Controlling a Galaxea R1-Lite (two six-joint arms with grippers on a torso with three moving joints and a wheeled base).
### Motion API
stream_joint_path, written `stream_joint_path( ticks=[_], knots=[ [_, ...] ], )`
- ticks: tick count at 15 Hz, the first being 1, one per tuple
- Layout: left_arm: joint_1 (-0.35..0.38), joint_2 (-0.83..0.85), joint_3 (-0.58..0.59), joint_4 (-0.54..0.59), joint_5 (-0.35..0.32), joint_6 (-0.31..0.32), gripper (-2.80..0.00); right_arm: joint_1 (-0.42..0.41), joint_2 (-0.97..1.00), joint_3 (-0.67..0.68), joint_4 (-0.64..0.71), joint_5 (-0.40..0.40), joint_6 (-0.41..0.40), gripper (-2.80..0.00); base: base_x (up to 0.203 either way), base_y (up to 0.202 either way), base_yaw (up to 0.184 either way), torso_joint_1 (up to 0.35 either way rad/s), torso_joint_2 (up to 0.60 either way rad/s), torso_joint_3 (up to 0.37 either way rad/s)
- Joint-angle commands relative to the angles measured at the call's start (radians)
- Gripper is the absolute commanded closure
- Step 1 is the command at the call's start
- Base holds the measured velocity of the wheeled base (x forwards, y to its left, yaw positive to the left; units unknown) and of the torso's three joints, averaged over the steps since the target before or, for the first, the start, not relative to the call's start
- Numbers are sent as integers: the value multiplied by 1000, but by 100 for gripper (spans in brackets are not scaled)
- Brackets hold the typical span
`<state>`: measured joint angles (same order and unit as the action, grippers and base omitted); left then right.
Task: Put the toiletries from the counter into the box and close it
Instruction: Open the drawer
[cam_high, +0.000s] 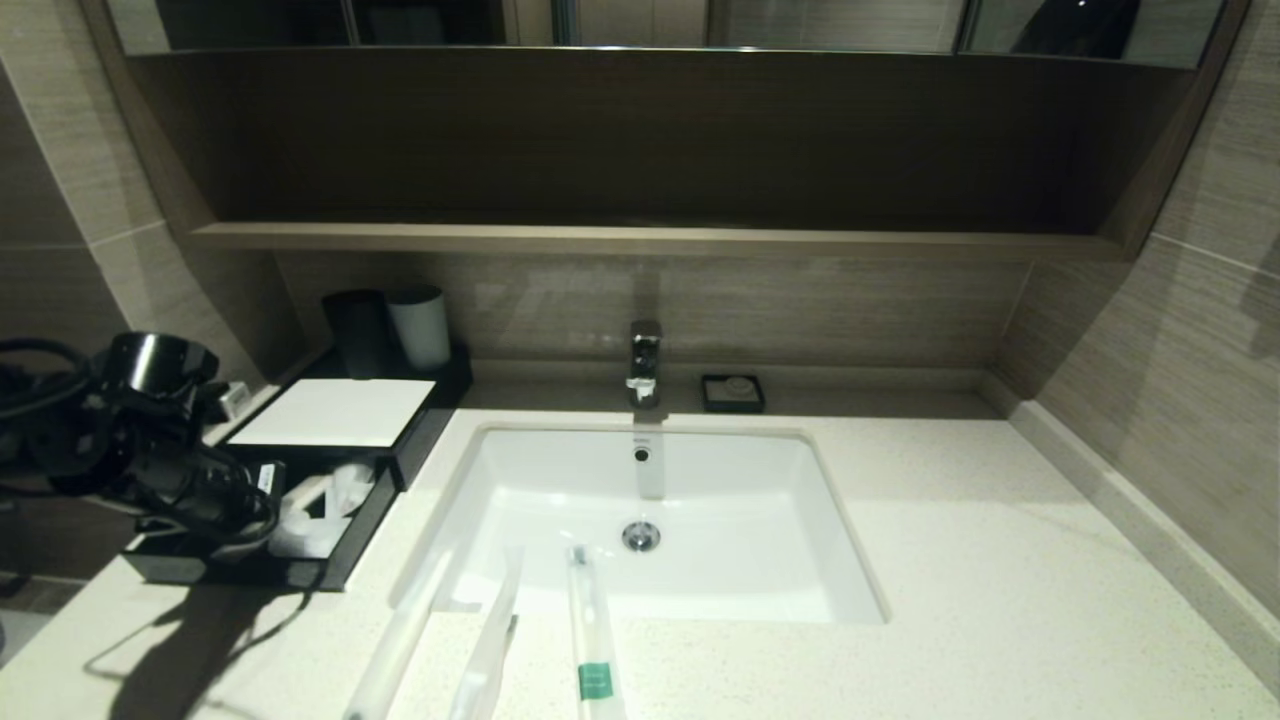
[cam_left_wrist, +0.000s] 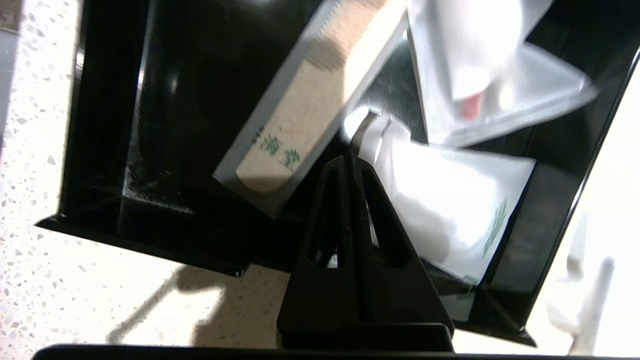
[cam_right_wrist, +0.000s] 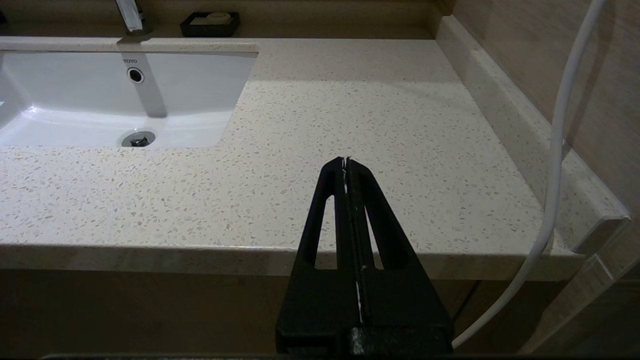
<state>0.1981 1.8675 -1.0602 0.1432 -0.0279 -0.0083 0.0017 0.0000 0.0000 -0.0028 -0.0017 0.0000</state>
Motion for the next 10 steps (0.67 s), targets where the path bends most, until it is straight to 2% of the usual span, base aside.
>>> stream_joint_path(
  ticks=[1,7,10],
  knots=[
    [1,-21,-21,-4,0,-37,0,0,0,2,0,0,0,0,0,0,0,0,0,0],
    [-1,-123,-32,-3,-5,-104,0,0,0,2,0,0,0,0,0,0,0,0,0,0],
    [-41,-221,-4,8,-10,-115,0,0,0,2,0,0,0,0,0,0,0,0,0,0]
  ],
)
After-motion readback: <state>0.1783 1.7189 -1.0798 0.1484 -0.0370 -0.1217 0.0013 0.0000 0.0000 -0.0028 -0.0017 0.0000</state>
